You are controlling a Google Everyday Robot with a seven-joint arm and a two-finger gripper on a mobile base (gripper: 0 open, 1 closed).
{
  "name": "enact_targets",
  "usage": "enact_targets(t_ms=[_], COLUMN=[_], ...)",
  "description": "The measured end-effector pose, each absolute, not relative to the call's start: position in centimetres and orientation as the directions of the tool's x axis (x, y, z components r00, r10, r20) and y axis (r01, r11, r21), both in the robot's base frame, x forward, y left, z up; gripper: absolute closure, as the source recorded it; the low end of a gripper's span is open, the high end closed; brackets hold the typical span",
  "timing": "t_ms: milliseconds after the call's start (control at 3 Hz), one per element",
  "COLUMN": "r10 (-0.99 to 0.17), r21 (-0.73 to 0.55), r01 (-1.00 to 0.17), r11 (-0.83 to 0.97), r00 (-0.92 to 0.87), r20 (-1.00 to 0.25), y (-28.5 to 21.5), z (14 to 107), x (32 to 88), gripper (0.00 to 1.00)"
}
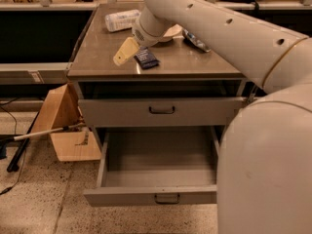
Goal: Place rxbar blueberry into middle drawer
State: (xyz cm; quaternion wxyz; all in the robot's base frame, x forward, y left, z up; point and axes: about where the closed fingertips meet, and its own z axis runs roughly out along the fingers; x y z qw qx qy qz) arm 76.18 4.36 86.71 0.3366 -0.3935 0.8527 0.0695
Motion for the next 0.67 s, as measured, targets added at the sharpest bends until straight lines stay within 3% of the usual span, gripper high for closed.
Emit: enact_targets(t_ms=[667], r10=[-0.668], r21=[-0.246], r01=[-0.651], r11=[0.718], r00=[-0.546], r20=[-0.506], y=[2.2], z=[83.9], x=[78.6], gripper=[0.0])
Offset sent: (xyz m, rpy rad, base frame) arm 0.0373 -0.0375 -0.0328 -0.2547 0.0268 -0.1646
